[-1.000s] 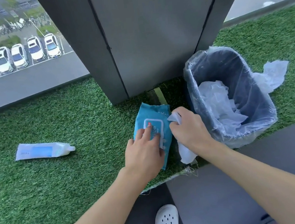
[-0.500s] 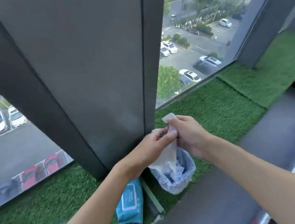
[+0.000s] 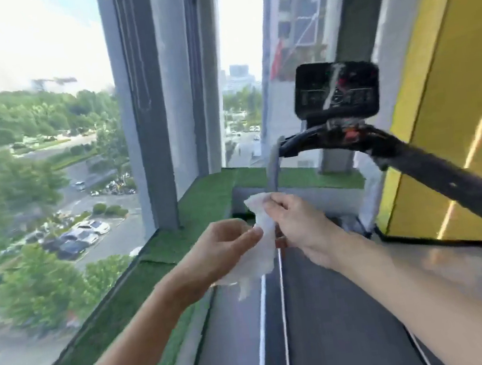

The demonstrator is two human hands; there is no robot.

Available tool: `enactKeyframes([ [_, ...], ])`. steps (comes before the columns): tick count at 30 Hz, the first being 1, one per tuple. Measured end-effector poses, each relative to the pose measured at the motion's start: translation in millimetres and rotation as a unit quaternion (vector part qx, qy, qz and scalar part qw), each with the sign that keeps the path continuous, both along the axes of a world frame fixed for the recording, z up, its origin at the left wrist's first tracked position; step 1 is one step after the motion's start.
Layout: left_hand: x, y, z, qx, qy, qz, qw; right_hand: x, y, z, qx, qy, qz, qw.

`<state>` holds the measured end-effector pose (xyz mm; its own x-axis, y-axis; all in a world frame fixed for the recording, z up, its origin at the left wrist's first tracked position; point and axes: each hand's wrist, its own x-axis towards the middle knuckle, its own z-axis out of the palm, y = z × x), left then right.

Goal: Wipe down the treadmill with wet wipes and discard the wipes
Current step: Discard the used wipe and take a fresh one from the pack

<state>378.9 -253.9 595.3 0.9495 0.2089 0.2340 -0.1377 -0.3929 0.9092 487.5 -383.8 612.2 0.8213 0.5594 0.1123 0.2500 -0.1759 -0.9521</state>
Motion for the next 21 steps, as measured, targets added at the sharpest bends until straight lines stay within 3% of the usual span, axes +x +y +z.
enactKeyframes([
  [7,39.7,-336.8,50.1,-0.040,-0.015,-0.176,0.983,-25.2,-371.3,49.0,0.003,-0.023,-0.222,0.975],
  [10,51.2,-452.7,68.5,-0.066,0.002,-0.189,0.980,-44.7,-491.8,65.7,0.051,0.085,-0.229,0.968],
  [12,61.4,-512.5,77.3,-0.086,0.010,-0.205,0.975,-58.6,-548.9,73.5,0.059,0.127,-0.225,0.964],
  [15,77.7,-581.5,83.8,-0.143,0.040,-0.255,0.956,-61.5,-615.4,76.8,0.076,0.086,-0.277,0.954],
  [21,146.1,-682.0,73.8,-0.268,0.181,-0.390,0.863,-5.5,-719.2,74.1,0.162,0.079,-0.374,0.910],
])
